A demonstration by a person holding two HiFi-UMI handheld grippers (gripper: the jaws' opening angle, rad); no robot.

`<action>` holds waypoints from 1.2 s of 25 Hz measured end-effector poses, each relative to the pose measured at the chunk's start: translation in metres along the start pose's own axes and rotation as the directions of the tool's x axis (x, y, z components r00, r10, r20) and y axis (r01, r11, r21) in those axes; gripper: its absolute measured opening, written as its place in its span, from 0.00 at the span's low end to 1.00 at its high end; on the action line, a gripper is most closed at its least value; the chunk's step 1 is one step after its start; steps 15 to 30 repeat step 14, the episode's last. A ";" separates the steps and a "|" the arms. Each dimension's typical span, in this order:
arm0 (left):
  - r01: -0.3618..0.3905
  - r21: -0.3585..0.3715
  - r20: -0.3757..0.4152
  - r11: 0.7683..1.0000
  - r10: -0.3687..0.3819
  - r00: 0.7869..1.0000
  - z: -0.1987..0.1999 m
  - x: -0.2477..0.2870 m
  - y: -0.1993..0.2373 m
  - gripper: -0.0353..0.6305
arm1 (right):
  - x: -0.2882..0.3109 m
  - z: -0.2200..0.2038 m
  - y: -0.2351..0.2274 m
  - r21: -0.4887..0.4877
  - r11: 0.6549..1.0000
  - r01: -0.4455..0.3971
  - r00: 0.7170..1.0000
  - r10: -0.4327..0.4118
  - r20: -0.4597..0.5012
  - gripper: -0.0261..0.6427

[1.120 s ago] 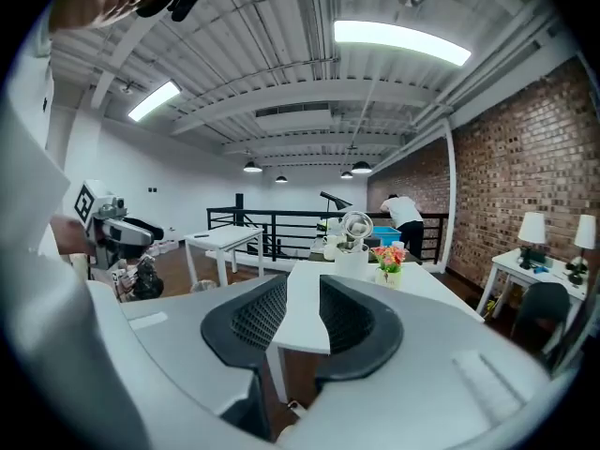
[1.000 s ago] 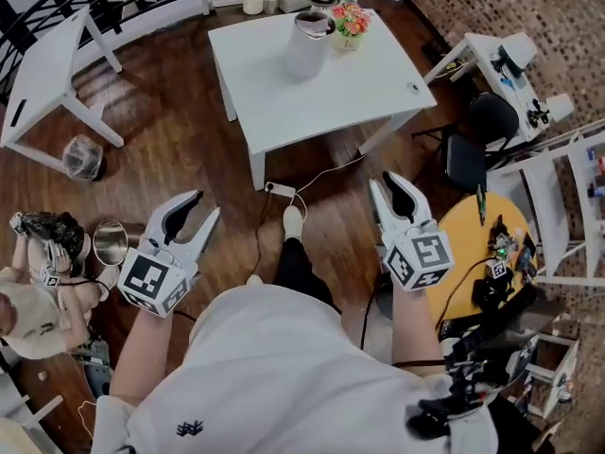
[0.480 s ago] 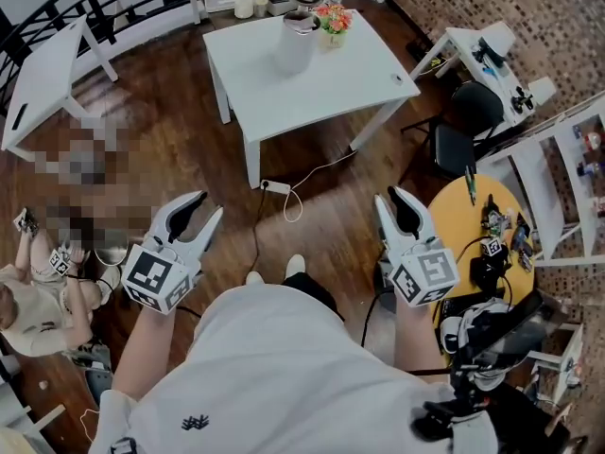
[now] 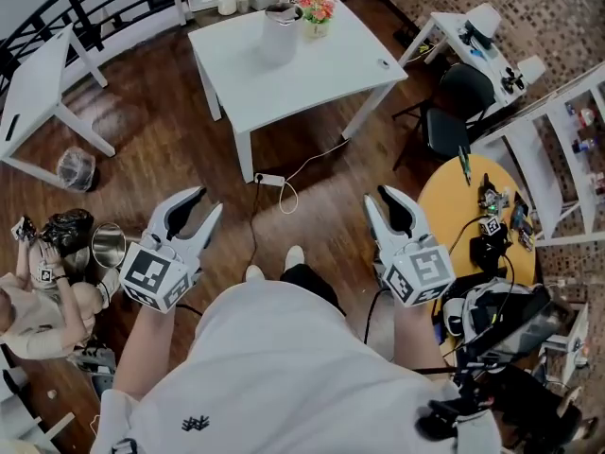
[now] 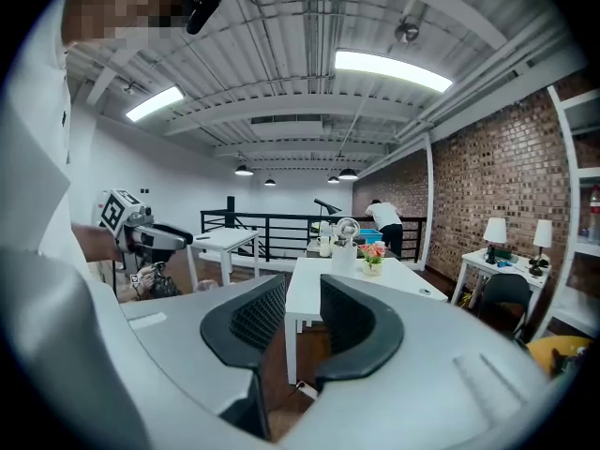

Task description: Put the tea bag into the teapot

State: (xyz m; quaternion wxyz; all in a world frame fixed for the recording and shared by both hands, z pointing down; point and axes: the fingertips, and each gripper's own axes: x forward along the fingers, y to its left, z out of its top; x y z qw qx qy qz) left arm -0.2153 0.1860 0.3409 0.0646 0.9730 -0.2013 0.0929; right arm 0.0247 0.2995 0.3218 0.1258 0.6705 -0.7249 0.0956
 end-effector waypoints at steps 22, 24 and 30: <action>-0.011 0.010 0.015 1.000 0.010 1.000 -0.007 -0.009 -0.022 0.23 | -0.009 -0.005 0.003 -0.016 1.000 -0.022 1.000 0.023 0.020 0.20; -0.011 0.010 0.015 1.000 0.010 1.000 -0.007 -0.009 -0.022 0.23 | -0.009 -0.005 0.003 -0.016 1.000 -0.022 1.000 0.023 0.020 0.20; -0.011 0.010 0.015 1.000 0.010 1.000 -0.007 -0.009 -0.022 0.23 | -0.009 -0.005 0.003 -0.016 1.000 -0.022 1.000 0.023 0.020 0.20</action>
